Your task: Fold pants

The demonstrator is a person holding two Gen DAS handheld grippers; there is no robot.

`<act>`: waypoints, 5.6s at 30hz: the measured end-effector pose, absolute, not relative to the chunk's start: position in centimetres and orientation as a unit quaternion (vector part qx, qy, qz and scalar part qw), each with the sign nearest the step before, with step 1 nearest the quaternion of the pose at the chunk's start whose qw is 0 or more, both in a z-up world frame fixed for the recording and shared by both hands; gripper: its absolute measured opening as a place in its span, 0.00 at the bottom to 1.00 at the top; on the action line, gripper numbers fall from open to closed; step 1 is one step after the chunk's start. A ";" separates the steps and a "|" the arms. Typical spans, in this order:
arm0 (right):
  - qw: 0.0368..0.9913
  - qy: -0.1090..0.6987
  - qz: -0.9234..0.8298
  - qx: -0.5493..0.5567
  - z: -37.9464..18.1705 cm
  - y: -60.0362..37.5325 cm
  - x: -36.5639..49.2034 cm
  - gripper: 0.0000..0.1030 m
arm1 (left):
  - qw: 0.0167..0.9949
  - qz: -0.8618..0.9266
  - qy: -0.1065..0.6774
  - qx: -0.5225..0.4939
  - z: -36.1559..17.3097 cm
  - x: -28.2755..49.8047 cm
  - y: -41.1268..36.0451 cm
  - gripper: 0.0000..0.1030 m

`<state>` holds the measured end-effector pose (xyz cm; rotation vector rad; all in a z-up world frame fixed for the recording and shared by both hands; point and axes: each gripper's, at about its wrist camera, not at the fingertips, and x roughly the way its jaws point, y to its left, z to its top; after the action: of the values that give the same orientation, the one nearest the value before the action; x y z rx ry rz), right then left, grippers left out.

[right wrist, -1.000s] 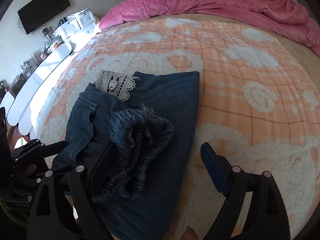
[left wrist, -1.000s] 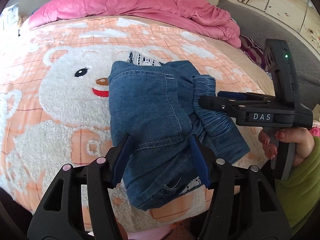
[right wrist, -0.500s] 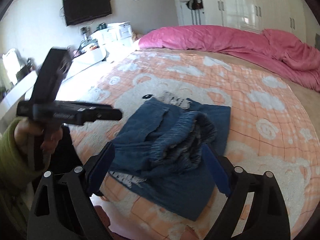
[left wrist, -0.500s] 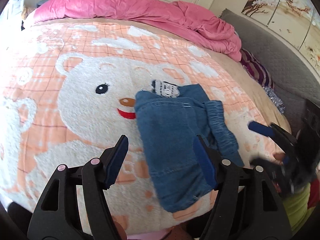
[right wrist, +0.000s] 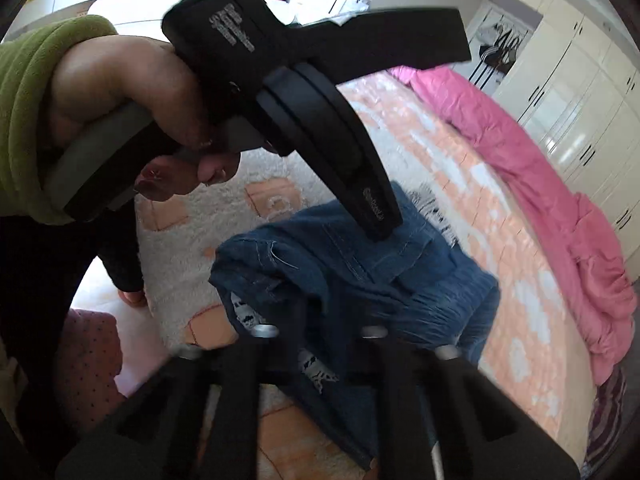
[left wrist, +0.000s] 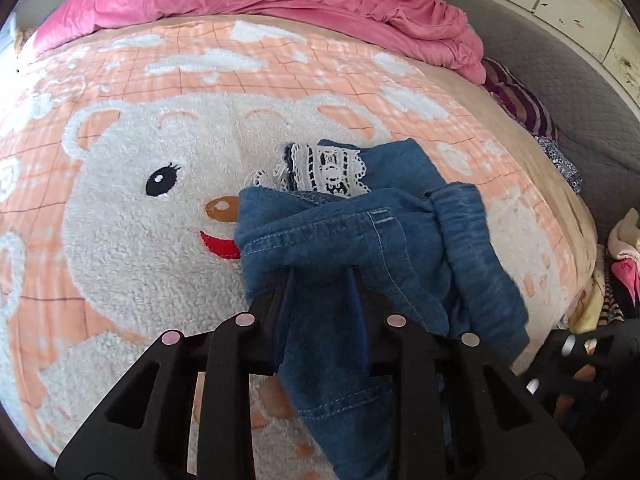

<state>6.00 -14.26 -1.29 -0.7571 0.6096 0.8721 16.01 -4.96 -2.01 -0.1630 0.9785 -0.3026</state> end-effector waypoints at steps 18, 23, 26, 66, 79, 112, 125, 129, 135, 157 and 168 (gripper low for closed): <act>0.791 0.366 0.439 -0.217 -2.4 -17.9 5.9 0.14 | 0.874 -0.140 0.460 -0.072 -1.9 15.8 -5.3 0.18; 0.796 0.363 0.449 -0.181 -0.8 -18.7 5.2 0.46 | 0.875 -0.137 0.458 -0.072 -1.7 15.6 -5.3 0.18; 0.805 0.355 0.451 -0.150 0.4 -19.5 4.8 0.49 | 0.877 -0.135 0.456 -0.070 -1.6 15.5 -5.3 0.18; 0.921 0.315 0.229 -0.014 5.5 -28.4 9.3 0.84 | 0.913 -0.117 0.387 -0.060 3.4 10.2 -4.1 0.59; 0.922 0.338 0.186 0.018 4.6 -28.5 13.6 0.89 | 0.909 -0.084 0.402 -0.071 2.0 10.6 -2.9 0.84; 0.843 0.461 0.260 0.098 -4.7 -27.4 19.6 0.31 | 0.876 -0.122 0.435 -0.168 -4.3 13.2 -4.8 0.70; 0.892 0.368 0.263 0.017 -0.4 -24.1 16.2 0.10 | 0.899 -0.130 0.396 -0.133 -1.2 12.2 -5.8 0.19; 0.900 0.342 0.272 0.005 1.4 -22.9 16.7 0.10 | 0.908 -0.124 0.379 -0.130 0.7 13.0 -4.6 0.19; 0.902 0.326 0.282 0.008 2.7 -20.8 19.7 0.10 | 0.916 -0.107 0.366 -0.123 2.4 15.2 -2.8 0.19; 0.901 0.346 0.261 0.016 1.3 -17.3 27.4 0.10 | 0.925 -0.069 0.362 -0.088 1.1 22.2 -0.5 0.19; 0.886 0.409 0.216 0.012 -3.3 -17.9 30.0 0.16 | 0.913 -0.054 0.393 -0.097 -2.4 23.8 0.0 0.27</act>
<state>29.99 -17.90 -3.27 0.0242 0.8508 0.4491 23.77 0.01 -2.35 -0.2000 0.8100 -0.1111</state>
